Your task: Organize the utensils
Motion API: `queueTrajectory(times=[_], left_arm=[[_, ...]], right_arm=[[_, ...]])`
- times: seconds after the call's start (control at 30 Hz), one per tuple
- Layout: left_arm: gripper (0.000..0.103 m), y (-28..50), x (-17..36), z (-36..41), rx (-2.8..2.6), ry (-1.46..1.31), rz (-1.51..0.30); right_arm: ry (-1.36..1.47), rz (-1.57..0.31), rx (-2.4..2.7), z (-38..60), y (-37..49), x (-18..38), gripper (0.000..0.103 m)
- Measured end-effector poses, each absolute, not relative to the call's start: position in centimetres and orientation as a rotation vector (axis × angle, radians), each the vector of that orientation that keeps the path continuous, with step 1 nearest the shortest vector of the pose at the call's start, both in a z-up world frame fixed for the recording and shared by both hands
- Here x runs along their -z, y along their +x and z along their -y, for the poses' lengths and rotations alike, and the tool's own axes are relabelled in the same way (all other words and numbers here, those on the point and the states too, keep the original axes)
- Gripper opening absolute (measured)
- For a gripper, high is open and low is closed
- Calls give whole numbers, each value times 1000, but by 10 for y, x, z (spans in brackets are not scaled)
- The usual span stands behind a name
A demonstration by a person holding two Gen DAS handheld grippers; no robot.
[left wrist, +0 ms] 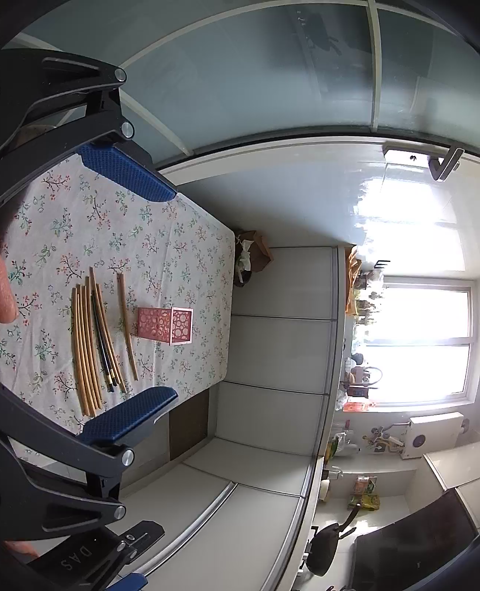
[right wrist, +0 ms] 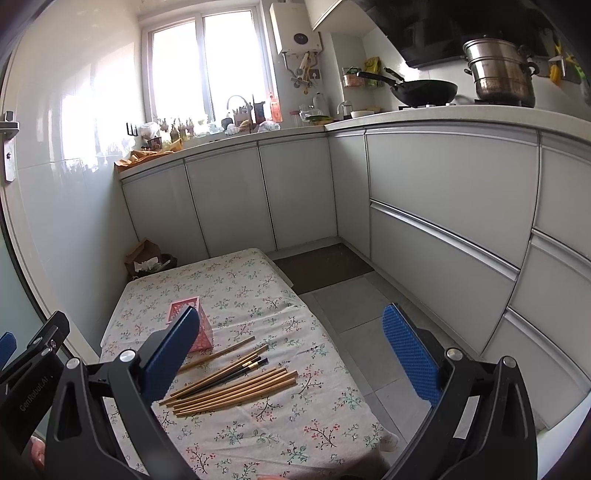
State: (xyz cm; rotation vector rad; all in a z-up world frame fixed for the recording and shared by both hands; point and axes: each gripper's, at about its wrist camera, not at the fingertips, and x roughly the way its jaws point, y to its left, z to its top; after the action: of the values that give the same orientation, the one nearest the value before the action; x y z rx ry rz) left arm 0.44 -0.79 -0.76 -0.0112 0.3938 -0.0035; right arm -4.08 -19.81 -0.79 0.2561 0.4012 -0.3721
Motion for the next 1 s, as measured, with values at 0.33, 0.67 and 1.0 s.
queueTrajectory(times=[0.33,0.67,1.0], left_arm=[[96,5,9,8,5,-14,-398],[96,5,10,8,6,-11,-401],[96,6,11,7,4,-12,-408]], right_arm=[[262,-406,370,199,-40,7,97],[262,-408,368,198,-40,10,97],[270,-411,365,198,-40,13,97]])
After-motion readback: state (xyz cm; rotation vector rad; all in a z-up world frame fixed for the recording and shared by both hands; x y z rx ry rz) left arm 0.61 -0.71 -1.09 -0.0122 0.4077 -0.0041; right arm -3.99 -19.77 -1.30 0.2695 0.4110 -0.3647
